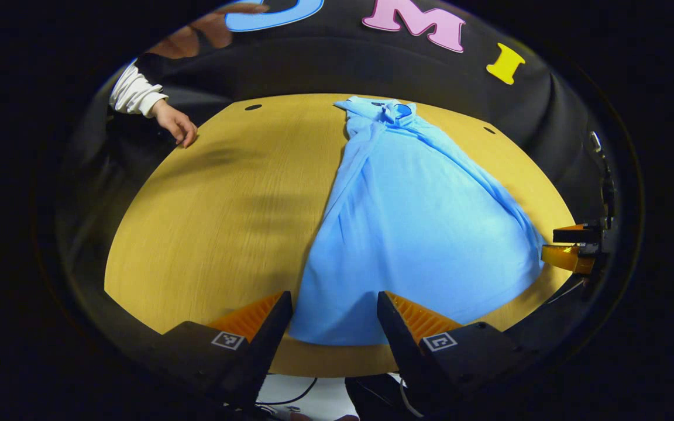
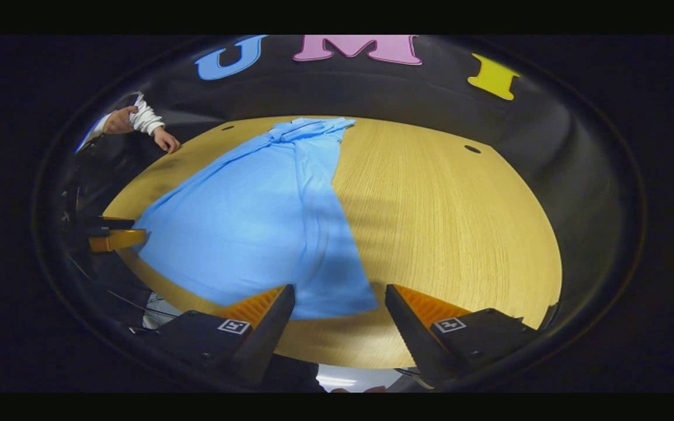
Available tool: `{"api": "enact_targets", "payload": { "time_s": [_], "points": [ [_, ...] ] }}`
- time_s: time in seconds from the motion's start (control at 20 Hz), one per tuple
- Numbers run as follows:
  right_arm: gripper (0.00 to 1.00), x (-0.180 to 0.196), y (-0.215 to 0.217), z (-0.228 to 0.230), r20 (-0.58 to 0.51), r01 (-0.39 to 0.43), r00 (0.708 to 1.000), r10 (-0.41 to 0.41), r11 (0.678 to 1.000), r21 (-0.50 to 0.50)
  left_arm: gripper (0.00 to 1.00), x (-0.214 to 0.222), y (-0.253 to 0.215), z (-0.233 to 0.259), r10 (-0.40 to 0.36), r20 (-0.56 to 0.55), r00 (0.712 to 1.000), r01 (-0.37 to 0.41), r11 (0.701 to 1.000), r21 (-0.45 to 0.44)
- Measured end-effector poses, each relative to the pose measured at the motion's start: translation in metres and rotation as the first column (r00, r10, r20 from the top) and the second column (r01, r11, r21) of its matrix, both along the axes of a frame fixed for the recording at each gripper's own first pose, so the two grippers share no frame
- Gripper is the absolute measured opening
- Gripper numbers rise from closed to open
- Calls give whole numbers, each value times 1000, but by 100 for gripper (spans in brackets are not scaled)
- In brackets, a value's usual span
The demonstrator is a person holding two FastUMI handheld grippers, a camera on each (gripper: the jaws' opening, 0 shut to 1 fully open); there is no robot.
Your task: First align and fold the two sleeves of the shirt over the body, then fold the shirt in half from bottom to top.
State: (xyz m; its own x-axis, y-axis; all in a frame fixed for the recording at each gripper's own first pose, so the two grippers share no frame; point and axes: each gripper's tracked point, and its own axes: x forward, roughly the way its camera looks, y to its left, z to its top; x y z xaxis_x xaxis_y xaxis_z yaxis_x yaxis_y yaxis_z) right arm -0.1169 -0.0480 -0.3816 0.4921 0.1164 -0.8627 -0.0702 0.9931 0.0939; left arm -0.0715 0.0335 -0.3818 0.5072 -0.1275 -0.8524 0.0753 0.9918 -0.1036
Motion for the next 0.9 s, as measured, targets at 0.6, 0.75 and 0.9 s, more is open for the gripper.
{"api": "enact_targets", "payload": {
  "time_s": [0.6, 0.75, 0.9],
  "points": [
    [96, 8, 11, -12, -22, -10, 1000, 11, 999, 33, 96, -7, 8, -3, 13, -9, 1000, -13, 999, 33],
    [98, 8, 15, -11, -23, -33, 999, 33, 999, 34, 97, -5, 1, -3, -11, -16, 1000, 12, 1000, 28],
    [89, 8, 22, -11, -26, -56, 998, 57, 998, 36, 78, -4, -6, -3, -33, -15, 999, 34, 999, 29]
  ]
}}
